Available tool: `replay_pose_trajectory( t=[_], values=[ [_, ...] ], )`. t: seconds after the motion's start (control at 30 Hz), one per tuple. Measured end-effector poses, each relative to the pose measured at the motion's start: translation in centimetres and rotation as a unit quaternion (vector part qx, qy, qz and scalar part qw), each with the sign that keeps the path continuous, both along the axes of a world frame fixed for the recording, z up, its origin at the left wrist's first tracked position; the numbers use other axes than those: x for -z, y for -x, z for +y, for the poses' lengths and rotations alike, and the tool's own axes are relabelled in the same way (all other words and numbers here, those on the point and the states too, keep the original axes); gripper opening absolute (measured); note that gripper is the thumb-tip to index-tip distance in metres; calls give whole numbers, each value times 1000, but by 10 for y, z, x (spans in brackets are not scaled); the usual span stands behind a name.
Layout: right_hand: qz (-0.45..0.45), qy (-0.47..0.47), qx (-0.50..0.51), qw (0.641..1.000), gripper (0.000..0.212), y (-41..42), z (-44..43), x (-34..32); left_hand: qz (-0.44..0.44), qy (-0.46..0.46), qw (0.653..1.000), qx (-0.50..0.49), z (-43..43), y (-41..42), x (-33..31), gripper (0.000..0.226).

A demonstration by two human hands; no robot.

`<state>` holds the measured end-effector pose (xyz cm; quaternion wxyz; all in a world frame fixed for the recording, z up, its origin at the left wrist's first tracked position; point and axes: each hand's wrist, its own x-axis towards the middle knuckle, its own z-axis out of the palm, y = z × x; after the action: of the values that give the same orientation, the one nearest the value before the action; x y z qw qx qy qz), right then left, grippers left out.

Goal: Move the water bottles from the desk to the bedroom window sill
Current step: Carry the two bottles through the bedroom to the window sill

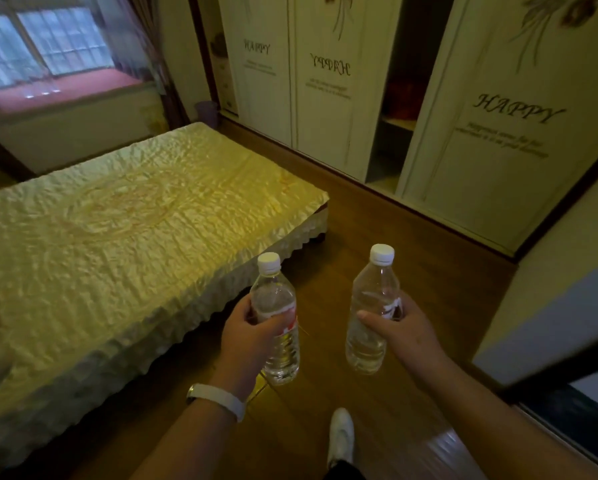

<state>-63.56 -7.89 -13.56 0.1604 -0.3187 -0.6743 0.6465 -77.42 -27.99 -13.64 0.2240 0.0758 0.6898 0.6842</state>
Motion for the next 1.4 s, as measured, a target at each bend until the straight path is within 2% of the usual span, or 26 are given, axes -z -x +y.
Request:
replay_pose_trajectory(
  t=[0.23, 0.5, 0.77, 1.17, 1.4],
  values=[
    [21, 22, -13, 999, 41, 74, 97, -12, 15, 30, 999, -1, 106, 74, -12, 35],
    [14, -6, -6, 1000, 41, 139, 188, -19, 49, -6, 999, -2, 198, 140, -36, 38],
    [-20, 2, 4, 1000, 34, 208, 247, -6, 25, 1, 999, 33, 261, 222, -13, 39],
    [-81, -17, 99, 992, 40, 389, 351, -9, -26, -22, 991, 129, 387, 439, 14, 45],
    [-88, -25, 149, 985, 50, 462, 406, -26, 3, -31, 983, 183, 462, 527, -10, 37]
  ],
)
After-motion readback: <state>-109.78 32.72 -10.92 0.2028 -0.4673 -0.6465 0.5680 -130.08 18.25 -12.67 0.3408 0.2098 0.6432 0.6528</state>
